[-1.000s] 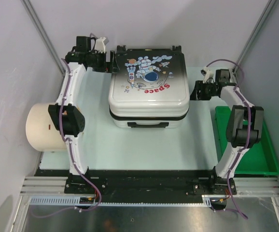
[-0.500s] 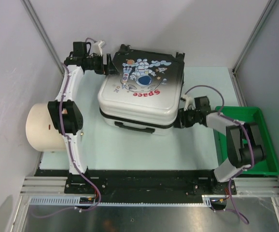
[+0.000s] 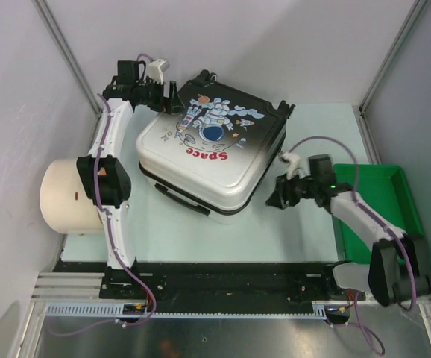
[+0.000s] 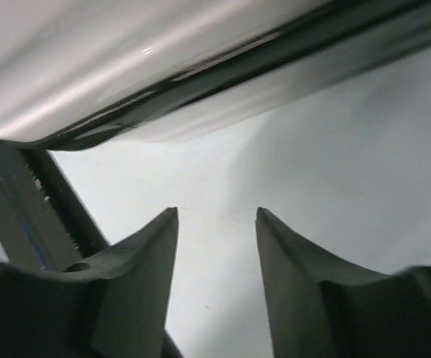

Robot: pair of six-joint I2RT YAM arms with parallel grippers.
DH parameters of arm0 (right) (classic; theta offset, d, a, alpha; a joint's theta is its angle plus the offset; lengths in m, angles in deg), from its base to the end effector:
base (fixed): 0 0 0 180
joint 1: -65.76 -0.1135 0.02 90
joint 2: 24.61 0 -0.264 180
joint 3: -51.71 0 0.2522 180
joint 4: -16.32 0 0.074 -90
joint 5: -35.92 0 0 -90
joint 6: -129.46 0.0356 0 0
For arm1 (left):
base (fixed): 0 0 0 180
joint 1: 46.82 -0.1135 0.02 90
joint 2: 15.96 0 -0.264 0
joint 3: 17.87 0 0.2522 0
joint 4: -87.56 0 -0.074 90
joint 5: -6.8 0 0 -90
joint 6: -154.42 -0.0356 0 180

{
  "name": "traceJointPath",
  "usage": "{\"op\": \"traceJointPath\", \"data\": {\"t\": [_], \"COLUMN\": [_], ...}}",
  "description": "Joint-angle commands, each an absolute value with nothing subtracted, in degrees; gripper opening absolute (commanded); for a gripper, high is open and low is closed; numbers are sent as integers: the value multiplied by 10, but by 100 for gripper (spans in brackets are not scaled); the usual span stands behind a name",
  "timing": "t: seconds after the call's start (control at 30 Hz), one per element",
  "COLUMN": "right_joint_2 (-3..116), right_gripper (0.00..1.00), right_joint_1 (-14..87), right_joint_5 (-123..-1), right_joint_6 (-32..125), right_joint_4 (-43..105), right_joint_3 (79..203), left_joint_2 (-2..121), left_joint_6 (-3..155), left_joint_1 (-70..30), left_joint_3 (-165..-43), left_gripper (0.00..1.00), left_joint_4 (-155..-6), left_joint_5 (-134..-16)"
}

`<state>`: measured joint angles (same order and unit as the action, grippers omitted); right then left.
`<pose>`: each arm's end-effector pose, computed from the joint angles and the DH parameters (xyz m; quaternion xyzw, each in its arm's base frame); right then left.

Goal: Open, take out, and arrange the luggage

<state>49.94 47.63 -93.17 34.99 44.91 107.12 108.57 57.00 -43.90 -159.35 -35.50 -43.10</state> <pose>0.2366 0.1011 0.2101 -0.2905 0.8383 0.3502 0.3003 0.4866 -0.0478 0.3395 0.2210 0.8348 -0.2949 0.4090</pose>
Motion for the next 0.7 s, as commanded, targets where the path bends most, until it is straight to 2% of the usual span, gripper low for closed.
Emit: {"op": "traceJointPath", "data": {"t": [0.0,0.1,0.17,0.23,0.37,0.43,0.5,0.67], "right_joint_2": [397,354,366,390,491,521,541,542], "right_gripper": [59,62,65,72,80,80,75,74], "right_joint_1": [624,692,730,755,759,759,757,743], "right_joint_5": [-985,-980,-960,-970,-1011,-1051,-1072,-1108], "right_joint_6": [250,216,227,235,235,228,217,171], "right_joint_4": [497,464,423,374,338,346,355,386], "right_joint_3": [1099,1099,1100,1118,1166,1200,1216,1216], "left_joint_2": [1083,1045,987,942,838,811,771,743], "left_joint_6": [519,489,454,442,493,523,561,581], "left_joint_1": [-375,-392,-395,-394,-395,-414,-429,-451], "left_joint_3": [-1684,-1729,-1692,-1618,-1494,-1420,-1347,-1307], "left_gripper": [93,98,100,100,100,100,100,100], "left_joint_4": [-284,-284,-284,-284,-285,-284,-291,-338], "left_joint_5": [-363,-383,-385,-385,-440,-442,-419,-439]}}
